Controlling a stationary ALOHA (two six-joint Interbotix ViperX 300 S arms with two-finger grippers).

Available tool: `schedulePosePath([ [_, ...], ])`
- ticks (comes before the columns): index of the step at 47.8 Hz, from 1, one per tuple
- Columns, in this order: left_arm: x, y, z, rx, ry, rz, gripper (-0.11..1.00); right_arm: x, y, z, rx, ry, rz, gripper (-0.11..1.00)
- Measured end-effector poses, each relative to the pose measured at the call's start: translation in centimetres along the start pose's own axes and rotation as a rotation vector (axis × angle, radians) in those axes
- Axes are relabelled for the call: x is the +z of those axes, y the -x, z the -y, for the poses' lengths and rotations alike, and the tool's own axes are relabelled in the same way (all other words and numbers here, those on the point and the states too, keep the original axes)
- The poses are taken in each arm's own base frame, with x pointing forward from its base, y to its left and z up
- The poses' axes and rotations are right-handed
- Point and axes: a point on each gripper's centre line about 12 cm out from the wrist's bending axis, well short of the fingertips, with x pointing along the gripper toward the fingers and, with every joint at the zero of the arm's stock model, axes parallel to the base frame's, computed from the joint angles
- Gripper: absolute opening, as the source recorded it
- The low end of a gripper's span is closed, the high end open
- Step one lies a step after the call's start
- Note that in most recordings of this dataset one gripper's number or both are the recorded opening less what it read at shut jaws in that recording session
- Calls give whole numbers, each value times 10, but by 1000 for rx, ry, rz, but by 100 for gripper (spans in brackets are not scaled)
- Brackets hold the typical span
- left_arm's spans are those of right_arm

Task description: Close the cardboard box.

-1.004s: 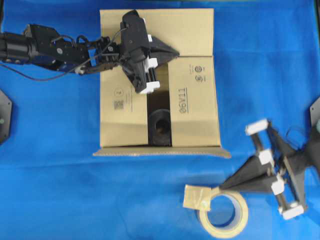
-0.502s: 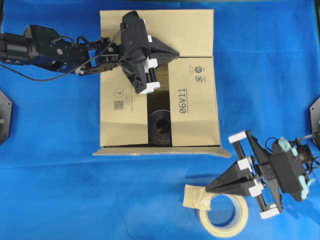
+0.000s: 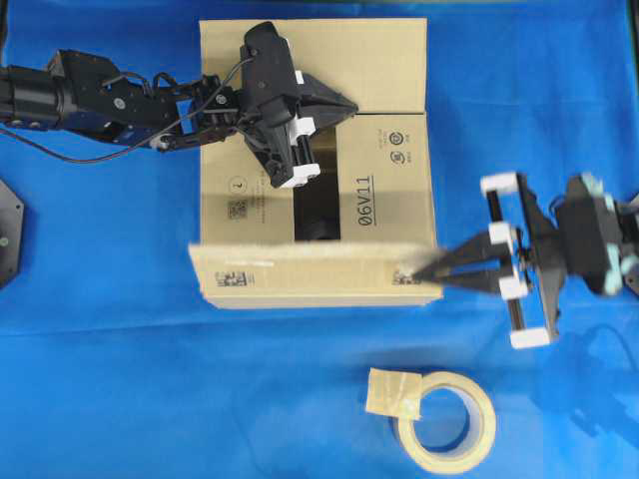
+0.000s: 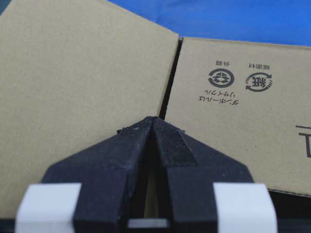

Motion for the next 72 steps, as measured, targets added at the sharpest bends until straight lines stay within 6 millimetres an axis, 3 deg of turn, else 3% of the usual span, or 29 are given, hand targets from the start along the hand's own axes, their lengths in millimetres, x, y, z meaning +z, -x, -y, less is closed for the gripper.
schedulePosePath([
  [12,0,0,0,0,3,0,0,-18,-6,34,-119,-69,-120,0],
  [24,0,0,1,-1,5,0,0,-50,-22,45,-167,-113,-234,0],
  [46,1,2,7,-16,5,-17,0,-50,-30,46,-177,-129,-237,0],
  [62,54,39,6,-28,-12,24,0,-50,-31,46,-178,-129,-233,0],
  [72,87,59,-17,12,1,13,0,-49,-31,47,-178,-125,-225,0],
])
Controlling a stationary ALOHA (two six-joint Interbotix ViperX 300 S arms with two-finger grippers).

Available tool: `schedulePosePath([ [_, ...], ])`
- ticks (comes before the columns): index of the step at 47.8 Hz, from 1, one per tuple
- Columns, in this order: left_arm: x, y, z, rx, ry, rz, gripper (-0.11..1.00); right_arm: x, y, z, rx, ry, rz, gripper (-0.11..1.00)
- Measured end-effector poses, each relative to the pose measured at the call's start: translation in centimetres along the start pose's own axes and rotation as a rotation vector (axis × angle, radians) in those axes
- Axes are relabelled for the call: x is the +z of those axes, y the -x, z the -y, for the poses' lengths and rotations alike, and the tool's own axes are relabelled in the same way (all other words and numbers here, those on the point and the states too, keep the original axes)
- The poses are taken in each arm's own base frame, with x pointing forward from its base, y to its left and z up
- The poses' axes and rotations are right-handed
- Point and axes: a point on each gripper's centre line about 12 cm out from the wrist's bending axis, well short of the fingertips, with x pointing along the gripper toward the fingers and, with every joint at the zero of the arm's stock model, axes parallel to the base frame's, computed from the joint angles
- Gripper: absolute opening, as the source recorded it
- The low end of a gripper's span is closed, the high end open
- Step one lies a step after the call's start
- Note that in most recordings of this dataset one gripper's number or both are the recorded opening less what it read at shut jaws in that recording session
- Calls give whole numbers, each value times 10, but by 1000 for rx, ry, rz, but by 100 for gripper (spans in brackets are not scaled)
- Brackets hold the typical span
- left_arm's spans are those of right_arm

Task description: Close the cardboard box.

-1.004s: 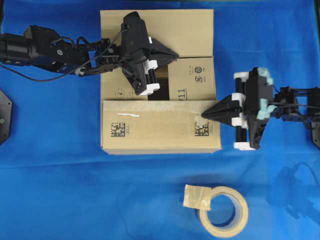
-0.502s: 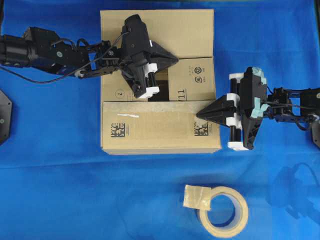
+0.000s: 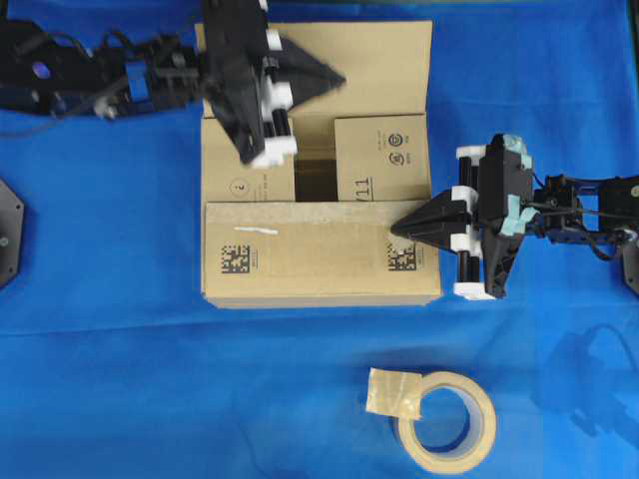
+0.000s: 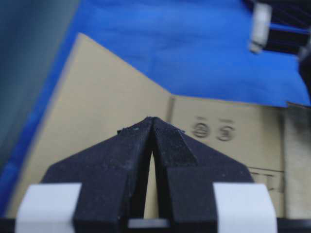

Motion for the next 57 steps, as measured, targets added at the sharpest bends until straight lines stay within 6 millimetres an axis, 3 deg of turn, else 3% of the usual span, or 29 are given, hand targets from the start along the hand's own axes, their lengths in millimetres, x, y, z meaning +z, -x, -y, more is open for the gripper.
schedulePosePath([
  [11,23,5,-52,100,41,-66,0,0,0,0,0,2,3,0],
  [21,14,-12,-92,159,86,-223,0,1,0,0,0,0,9,0],
  [39,-27,-37,-98,137,124,-447,0,2,0,0,0,9,15,0],
  [57,-30,-36,-94,125,127,-491,0,3,0,0,0,9,21,0],
])
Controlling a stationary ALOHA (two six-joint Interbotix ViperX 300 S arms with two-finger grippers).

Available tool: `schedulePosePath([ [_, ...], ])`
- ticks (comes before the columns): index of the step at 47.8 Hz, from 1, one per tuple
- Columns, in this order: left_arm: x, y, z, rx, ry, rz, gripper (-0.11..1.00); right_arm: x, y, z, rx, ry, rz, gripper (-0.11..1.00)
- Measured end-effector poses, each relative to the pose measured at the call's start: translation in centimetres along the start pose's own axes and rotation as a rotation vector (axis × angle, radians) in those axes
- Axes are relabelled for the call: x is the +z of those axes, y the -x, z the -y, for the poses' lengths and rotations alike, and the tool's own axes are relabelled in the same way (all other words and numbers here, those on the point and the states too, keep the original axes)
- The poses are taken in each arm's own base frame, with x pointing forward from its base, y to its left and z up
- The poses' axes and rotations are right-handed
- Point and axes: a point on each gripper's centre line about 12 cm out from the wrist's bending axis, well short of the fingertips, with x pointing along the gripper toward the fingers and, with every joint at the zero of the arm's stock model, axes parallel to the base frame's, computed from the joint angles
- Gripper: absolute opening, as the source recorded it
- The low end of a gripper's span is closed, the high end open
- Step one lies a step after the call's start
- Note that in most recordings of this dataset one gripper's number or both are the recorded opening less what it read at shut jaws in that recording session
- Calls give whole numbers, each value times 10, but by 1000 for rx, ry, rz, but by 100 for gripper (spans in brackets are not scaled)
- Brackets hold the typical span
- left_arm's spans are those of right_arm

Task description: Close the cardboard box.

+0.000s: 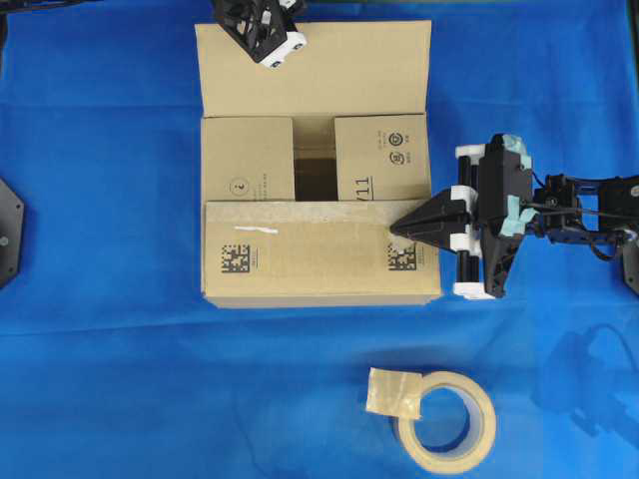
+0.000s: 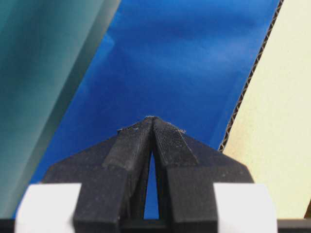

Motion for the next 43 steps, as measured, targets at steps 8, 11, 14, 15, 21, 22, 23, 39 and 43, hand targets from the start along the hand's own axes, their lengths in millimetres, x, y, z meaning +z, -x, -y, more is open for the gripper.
schedulePosePath([
  [8,5,6,6,-11,-18,-4,0,0,0,0,0,0,0,0],
  [11,9,11,11,-18,-24,0,0,0,0,0,0,0,2,0],
  [14,11,18,18,-30,-36,-4,0,1,0,1,-2,0,4,0],
  [15,11,19,20,-34,-41,-8,0,1,0,1,-3,-1,4,0],
  [21,14,33,33,-57,-59,-19,0,1,0,2,-5,-3,7,0],
  [22,14,36,35,-61,-62,-18,0,2,0,2,-5,-1,9,0],
  [23,14,38,36,-62,-60,-18,0,2,0,2,-5,-3,9,0],
  [39,-15,59,81,-139,-98,-71,0,2,0,2,-5,-1,15,0],
  [43,-24,63,91,-156,-94,-80,0,2,0,2,-7,0,14,0],
])
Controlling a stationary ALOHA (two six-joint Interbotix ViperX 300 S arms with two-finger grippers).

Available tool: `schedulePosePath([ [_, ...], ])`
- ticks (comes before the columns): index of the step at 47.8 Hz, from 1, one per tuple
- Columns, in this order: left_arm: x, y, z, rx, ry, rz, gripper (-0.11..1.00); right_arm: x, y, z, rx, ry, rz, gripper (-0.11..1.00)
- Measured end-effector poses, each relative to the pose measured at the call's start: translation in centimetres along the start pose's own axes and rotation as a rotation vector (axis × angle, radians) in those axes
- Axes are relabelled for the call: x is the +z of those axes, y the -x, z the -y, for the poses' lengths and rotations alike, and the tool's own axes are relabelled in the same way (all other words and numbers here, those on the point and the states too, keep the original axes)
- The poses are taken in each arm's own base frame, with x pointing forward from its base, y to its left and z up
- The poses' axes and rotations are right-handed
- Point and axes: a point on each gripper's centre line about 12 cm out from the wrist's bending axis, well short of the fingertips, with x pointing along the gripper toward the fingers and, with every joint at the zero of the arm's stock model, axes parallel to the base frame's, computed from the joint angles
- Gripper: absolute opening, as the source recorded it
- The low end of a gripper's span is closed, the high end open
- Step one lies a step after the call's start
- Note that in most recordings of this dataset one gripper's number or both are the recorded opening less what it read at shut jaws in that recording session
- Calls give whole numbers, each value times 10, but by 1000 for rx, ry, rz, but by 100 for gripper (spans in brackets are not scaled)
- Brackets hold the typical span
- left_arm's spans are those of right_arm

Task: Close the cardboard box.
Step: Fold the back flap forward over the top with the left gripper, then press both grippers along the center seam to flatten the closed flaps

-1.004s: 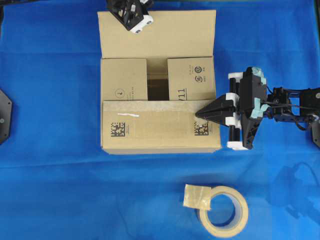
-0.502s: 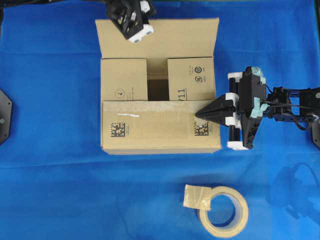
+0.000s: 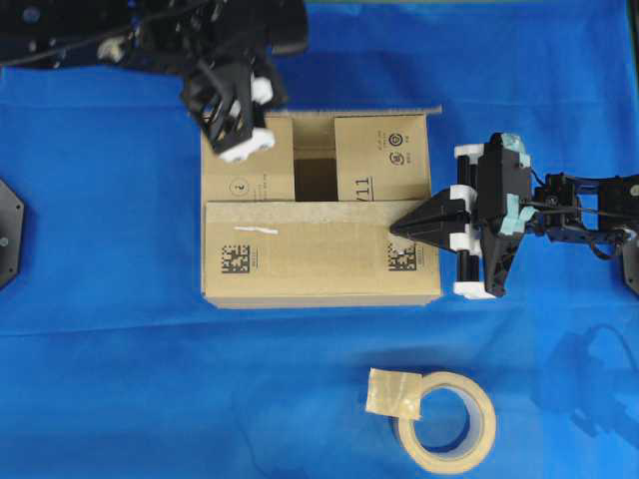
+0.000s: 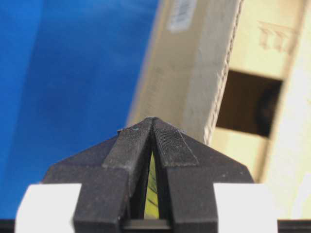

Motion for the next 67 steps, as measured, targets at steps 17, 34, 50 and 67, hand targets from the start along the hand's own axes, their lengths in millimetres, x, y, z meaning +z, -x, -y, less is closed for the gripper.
schedulePosePath([
  [17,-34,6,28,-47,25,33,0,1,0,0,0,0,6,0],
  [34,-76,-6,35,-66,101,97,0,3,0,3,-9,-5,14,0],
  [50,-100,-17,39,-84,127,169,0,5,0,10,-29,-14,29,0],
  [67,-101,-17,39,-85,127,177,0,9,0,25,-71,-35,49,0],
])
